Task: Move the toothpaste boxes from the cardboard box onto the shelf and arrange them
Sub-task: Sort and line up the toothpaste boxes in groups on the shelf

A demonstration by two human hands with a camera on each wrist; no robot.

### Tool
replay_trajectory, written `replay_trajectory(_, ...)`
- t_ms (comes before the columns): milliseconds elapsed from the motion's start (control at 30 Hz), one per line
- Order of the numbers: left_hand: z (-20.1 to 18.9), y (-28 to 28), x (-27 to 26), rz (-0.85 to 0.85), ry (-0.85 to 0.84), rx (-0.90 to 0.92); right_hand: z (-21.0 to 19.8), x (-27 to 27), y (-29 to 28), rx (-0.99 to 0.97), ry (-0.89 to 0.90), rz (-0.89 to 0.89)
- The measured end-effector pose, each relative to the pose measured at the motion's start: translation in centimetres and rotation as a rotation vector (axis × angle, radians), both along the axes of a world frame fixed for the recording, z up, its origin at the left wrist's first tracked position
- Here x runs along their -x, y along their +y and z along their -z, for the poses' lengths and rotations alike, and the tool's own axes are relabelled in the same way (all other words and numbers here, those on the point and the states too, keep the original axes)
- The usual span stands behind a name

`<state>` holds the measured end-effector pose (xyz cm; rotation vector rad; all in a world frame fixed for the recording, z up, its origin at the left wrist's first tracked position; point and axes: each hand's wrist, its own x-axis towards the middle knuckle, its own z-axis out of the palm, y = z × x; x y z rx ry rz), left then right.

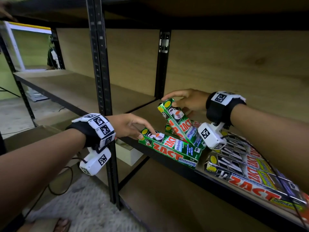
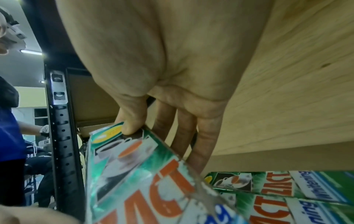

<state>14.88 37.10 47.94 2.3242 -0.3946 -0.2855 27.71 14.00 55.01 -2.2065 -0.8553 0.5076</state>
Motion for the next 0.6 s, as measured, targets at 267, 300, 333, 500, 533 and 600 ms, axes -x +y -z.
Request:
replay_trajectory(267, 2.3, -1.5, -1.0, -0.197, -0.001, 0.193, 2.5, 0.2, 0.7, 0.307, -0.166, 0.013)
replay_trajectory(300, 2.5, -1.4, -1.0, -0.202, -0.006, 0.205, 2.8, 0.3, 0.8, 0.332, -0.188, 0.014)
replay_trajectory(333, 2.6, -1.3, -0.9, -0.202, -0.012, 0.212, 3.1, 0.3, 0.9, 0.344, -0.2, 0.017)
replay_trajectory(500, 2.6, -1.9, -0.2, -0.224, -0.075, 0.148, 3.4, 1.0, 0.9, 0.359, -0.112, 0.035)
replay_trajectory(533, 2.6, -2.0, -0.2, -0.234, -0.09, 0.131, 3.4, 1.3, 0.8, 0.368, -0.115, 0.031)
replay_trajectory(600, 2.6, -2.1, -0.1, -0.256, -0.112, 0.042, 3.1, 1.8, 0.4, 0.401, -0.153, 0.011)
